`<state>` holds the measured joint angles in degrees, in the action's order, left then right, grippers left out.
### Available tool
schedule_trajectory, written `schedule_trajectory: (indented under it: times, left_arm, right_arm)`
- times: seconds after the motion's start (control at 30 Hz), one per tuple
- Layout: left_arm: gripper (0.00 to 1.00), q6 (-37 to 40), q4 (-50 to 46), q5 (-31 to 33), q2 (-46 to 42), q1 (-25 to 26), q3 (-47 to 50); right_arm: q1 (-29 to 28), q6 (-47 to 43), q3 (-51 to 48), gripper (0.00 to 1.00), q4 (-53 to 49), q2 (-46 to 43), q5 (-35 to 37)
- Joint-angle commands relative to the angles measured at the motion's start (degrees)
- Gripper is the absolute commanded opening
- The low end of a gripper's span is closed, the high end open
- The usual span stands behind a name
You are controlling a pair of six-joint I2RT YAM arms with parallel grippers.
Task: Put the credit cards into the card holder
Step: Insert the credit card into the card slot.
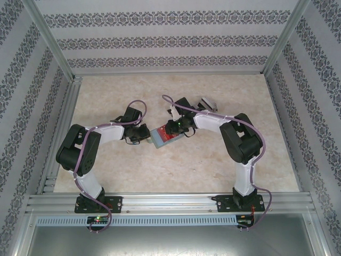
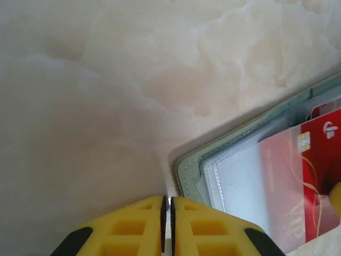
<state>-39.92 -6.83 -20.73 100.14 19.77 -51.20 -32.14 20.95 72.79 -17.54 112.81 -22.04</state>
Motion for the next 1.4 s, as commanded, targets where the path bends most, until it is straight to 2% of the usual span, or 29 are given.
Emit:
schedule_trajectory:
  times: [0.0,0.17,0.33,0.4,0.9,1.37]
  left_arm:
    - [0.14,-0.55,1.0,-0.37,0.85,-0.06,0.71]
    - [0.14,-0.58,1.08,-0.41,0.76,-0.08,0.75]
    - [0.14,-0.59,1.21,-0.54,0.66,-0.09,1.02]
    - [0.13,-0.58,1.29,-0.5,0.49,-0.04,1.19]
    - [0.13,-0.63,1.77,-0.54,0.89,0.0,1.37]
    - [0.13,-0.77,2.09,-0.81,1.38,-0.07,1.1]
  right_arm:
    - [-0.46,-2.47,2.43,0.28,-4.55,-3.29,3.18]
    - [0.01,-3.11,2.97,0.29,-5.53,-4.23,4.42]
    - [0.81,-2.32,3.7,0.16,-5.06,-2.16,2.48]
    - [0.68,-2.07,4.18,0.14,-4.95,-1.11,1.56]
    - [-0.52,-2.3,6.0,0.14,-5.38,4.72,2.19]
    - [-4.75,-4.99,8.8,0.14,-10.17,5.49,10.1]
